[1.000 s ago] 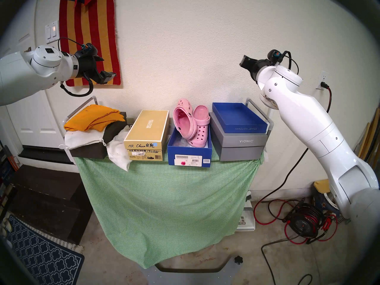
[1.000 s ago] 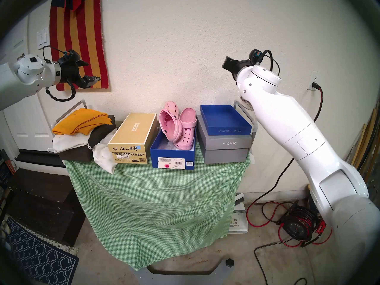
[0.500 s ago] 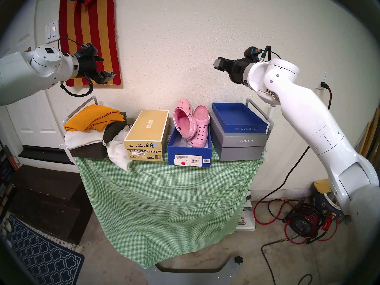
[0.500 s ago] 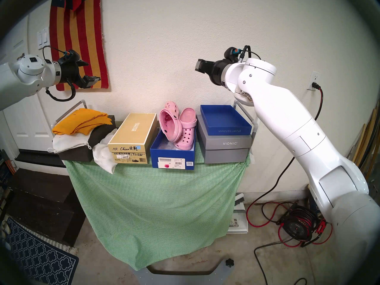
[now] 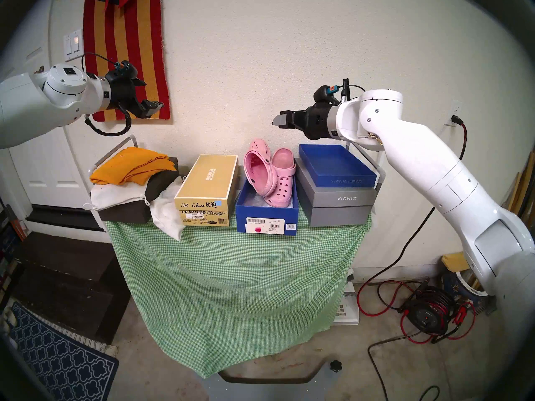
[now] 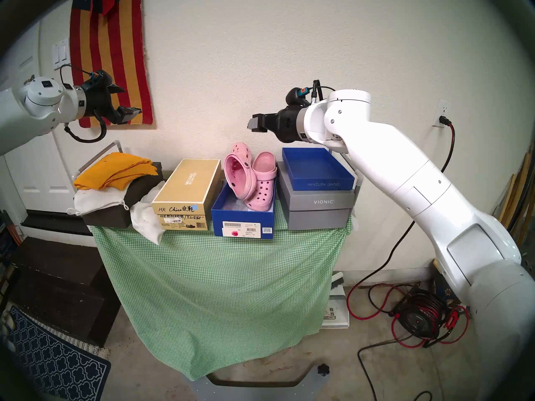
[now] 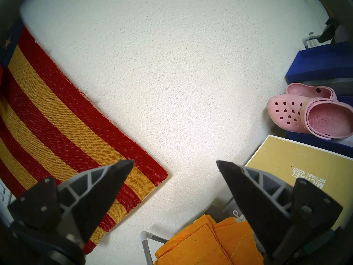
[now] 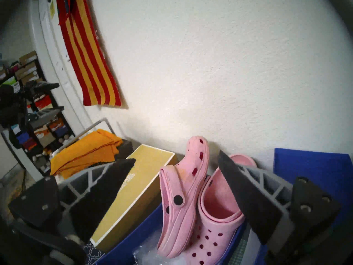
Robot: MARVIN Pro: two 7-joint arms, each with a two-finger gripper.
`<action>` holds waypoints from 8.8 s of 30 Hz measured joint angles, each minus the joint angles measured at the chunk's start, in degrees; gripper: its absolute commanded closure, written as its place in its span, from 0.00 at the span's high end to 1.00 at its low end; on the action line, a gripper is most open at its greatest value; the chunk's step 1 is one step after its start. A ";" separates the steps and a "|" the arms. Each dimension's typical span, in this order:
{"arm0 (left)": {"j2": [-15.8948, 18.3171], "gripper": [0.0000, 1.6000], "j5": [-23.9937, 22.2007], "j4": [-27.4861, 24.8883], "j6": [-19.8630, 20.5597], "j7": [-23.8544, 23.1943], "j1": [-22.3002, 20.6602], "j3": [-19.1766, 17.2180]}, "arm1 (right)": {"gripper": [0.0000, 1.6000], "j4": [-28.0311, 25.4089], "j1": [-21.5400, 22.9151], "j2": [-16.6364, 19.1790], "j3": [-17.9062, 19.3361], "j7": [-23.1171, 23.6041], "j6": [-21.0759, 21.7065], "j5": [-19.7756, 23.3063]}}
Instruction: Take shoe out of the box
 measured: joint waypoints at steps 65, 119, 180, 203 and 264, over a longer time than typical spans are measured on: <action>-0.02 1.00 -0.03 0.00 -0.03 0.02 0.00 0.03 | 1.00 -2.16 2.00 -2.58 -21.97 4.43 -9.72 -32.46; -0.03 1.00 -0.06 0.00 -0.04 0.03 0.00 0.05 | 0.00 12.71 4.65 -9.61 -23.63 13.02 -18.63 -37.79; -0.05 1.00 -0.09 0.00 -0.07 0.05 0.00 0.08 | 0.00 -17.04 -9.01 13.03 -1.77 -14.22 -17.54 -22.54; -0.05 1.00 -0.09 0.00 -0.07 0.05 0.00 0.10 | 0.00 -19.57 -13.57 20.77 2.00 -11.88 -19.21 -17.21; -0.07 1.00 -0.11 0.00 -0.08 0.06 0.00 0.12 | 1.00 -17.87 -9.91 15.64 0.97 -4.22 -13.63 -16.91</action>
